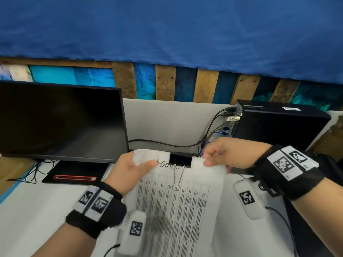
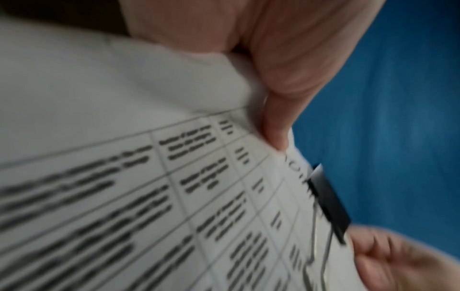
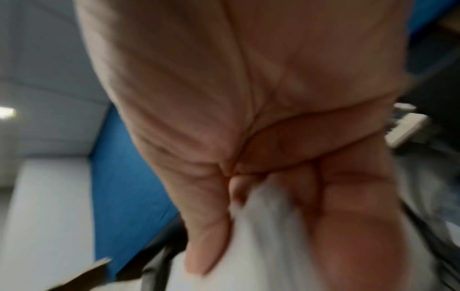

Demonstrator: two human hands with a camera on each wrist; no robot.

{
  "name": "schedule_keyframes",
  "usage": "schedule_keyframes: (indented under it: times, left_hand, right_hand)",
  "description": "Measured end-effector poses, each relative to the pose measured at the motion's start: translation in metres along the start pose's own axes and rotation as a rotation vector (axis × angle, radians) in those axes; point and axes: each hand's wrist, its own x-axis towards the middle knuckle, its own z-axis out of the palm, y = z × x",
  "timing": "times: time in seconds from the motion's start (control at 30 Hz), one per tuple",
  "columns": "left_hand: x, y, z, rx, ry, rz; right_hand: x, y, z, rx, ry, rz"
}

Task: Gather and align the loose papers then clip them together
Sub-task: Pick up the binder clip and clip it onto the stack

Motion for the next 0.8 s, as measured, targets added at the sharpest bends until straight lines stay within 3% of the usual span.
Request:
schedule_keyframes:
  times: [0.13,0.27,0.37,0.53,0.63,0.7,0.8]
  left_hand:
    - [0.005,-0.025,-0.002,-0.033,-0.068,-0.184]
    - [0.009,-0.066,0.02,-0.039,0.04,-0.341]
    - [0.013,-0.096,0.036,0.081,0.13,-0.398]
    - [0.025,-0.117,0.045,0.25,0.203,-0.391]
    - [0.029,-0.13,0.042,0.284,0.233,-0.396]
    - [0.025,-0.142,0.036,0.246,0.235,-0.5]
    - [0.012,-0.159,0.028,0.401,0.066,-0.701]
  right_hand:
    - [0.022,0.035,0.041,0.194,0.085,0.099]
    - [0.055,0.068,0.094,0.548,0.336,0.164]
    - [0.073,0.091,0.132,0.762,0.411,0.222]
    - [0.084,0.1,0.169,0.428,0.537,0.278]
    - [0.085,0.106,0.177,0.369,0.611,0.328]
    - [0.082,0.111,0.183,0.308,0.522,0.408]
    - [0.074,0.116,0.199,0.117,0.157,0.466]
